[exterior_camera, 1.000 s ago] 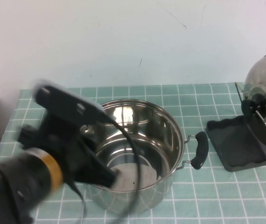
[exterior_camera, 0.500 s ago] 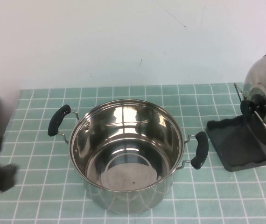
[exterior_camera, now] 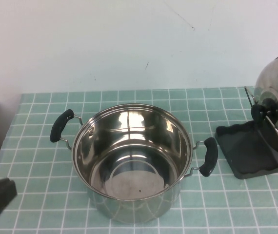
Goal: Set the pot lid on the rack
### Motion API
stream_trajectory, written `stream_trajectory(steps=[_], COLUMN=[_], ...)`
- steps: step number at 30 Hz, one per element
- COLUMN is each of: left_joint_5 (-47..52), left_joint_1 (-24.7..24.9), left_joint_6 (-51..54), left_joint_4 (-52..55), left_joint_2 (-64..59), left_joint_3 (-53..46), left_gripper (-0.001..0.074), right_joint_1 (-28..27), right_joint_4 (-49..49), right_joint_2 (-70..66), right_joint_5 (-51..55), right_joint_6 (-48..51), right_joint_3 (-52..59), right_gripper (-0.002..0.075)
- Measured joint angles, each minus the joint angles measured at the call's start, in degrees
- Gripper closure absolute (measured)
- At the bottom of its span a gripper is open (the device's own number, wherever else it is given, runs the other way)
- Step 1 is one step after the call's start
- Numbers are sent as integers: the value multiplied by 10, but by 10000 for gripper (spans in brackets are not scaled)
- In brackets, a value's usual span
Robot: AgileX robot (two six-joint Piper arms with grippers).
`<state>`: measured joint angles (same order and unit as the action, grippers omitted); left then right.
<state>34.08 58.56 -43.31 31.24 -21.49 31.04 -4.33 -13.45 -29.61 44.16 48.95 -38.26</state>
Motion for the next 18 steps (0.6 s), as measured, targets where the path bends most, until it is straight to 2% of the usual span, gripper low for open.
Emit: stream_trajectory(steps=[8,18], left_joint_5=[-24,-31], left_joint_1=[0,0], left_joint_6=[-1,-1], left_joint_4=[0,-1], left_joint_2=[15,15], left_joint_3=[-65,-67], left_gripper=[736,736], right_joint_1=[0,0], right_joint_4=[-86,-145], right_joint_2=[112,120], right_joint_5=[-37,-53], right_joint_6=[45,43], right_joint_3=[130,157], right_gripper=[727,728])
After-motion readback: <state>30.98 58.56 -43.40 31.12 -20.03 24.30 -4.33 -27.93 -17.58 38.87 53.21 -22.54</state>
